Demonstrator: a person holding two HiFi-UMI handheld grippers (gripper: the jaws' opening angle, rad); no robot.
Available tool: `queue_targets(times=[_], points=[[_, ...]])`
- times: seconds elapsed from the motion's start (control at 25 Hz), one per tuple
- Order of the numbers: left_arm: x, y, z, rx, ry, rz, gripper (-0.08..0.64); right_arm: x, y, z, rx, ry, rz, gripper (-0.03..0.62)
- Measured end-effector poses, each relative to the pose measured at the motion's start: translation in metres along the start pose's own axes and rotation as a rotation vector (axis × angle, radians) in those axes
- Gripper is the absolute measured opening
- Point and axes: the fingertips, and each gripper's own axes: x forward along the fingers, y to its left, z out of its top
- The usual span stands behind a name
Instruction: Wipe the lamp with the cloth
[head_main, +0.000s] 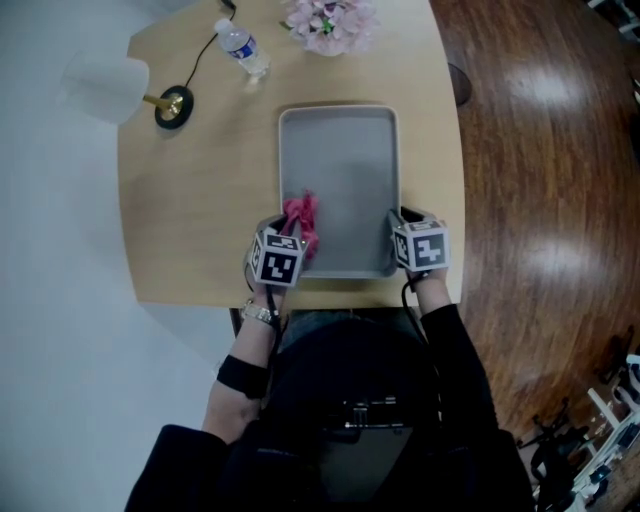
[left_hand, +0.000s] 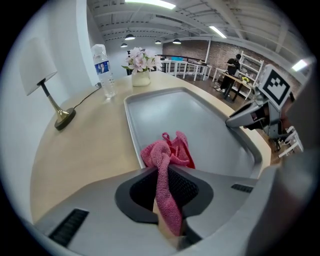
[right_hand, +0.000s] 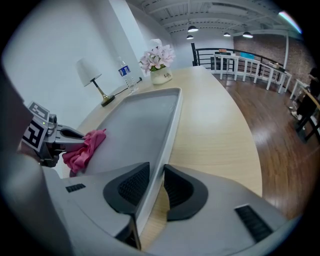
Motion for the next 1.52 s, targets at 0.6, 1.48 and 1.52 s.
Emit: queue_targets(times=[0.6, 1.48, 1.52], points=[[0.041, 0.052, 0.105, 0.001, -0.067, 0.010, 0.057, 0.000, 0.000, 0.000, 0.025, 0.007, 0.002, 0.104], [0.074, 0.064, 0.183, -0.122, -0.105, -0.066, 0.139, -0.001, 0.002, 0.001, 0.032, 0.008, 0.028, 0.106], [0.074, 0.060, 0.183, -0.127, -0.099, -0.079, 0.176, -0.001, 0.002, 0.001, 0.034, 0.009, 0.032, 0.106]])
